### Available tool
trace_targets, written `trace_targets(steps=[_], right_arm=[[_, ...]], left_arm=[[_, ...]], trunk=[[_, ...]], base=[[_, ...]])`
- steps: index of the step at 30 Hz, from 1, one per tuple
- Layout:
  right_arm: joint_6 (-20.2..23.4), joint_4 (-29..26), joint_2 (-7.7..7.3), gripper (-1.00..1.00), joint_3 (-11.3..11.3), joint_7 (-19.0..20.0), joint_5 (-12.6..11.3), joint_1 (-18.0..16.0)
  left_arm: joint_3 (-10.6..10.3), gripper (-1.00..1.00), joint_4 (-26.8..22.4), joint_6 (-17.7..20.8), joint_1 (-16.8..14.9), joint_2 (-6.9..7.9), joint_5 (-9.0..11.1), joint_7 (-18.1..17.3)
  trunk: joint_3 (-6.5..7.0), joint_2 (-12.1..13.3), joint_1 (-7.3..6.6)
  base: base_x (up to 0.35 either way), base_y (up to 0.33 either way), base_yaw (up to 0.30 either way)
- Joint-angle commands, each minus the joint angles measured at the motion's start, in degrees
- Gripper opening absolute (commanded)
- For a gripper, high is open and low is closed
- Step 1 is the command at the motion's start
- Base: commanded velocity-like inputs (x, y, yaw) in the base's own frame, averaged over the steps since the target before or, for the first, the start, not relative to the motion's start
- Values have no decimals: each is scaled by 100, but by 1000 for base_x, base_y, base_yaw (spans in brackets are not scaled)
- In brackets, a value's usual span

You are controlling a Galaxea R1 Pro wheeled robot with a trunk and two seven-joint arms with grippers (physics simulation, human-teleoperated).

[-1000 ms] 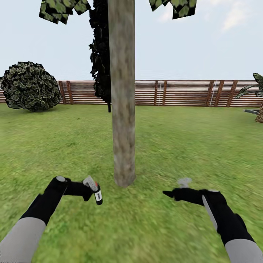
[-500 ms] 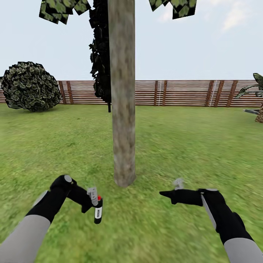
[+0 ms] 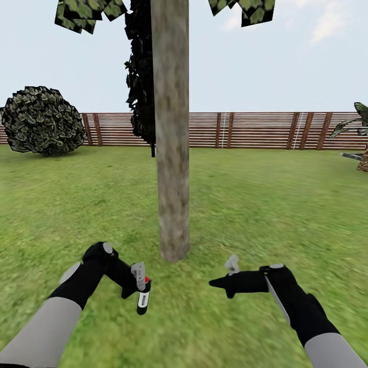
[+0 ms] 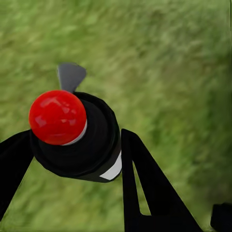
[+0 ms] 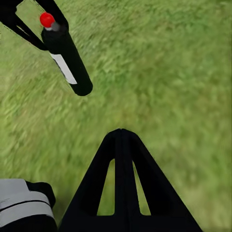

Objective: In the garden, pick up the pesticide atomizer on the floor and spray pesticide onto both trees until each tree trunk is fully covered.

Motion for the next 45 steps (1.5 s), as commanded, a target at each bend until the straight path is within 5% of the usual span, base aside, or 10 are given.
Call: trace_targets(steps=[1,6,11,18,36,45], right_arm=[[-1,-22,1,-100,66,-1,1,-1],[-1,-61,7,-100,215,0,1,1],[-1,-168,15,-100,237,38,1,0],[-1,-637,29,-100,243,174,1,0],[5,-798,56,-100,248,177,1,1],[6,-800,96,-100,250,177,1,1]], left_arm=[[-165,-100,-16,2,-22,-33,-1,-21],[-668,-100,-42,11,-111,-286,-2,-221],[-752,-100,-43,12,-132,-556,-57,-260],[-790,-100,-40,29,-134,-939,-574,-279],[-875,-100,-40,38,-135,-1394,-600,-335],[-879,-100,-128,47,-135,-1461,-600,-327]], trunk=[[0,0,0],[0,0,0],[0,0,0],[0,0,0],[0,0,0],[0,0,0]], base=[[0,0,0],[0,0,0],[0,0,0],[0,0,0],[0,0,0],[0,0,0]])
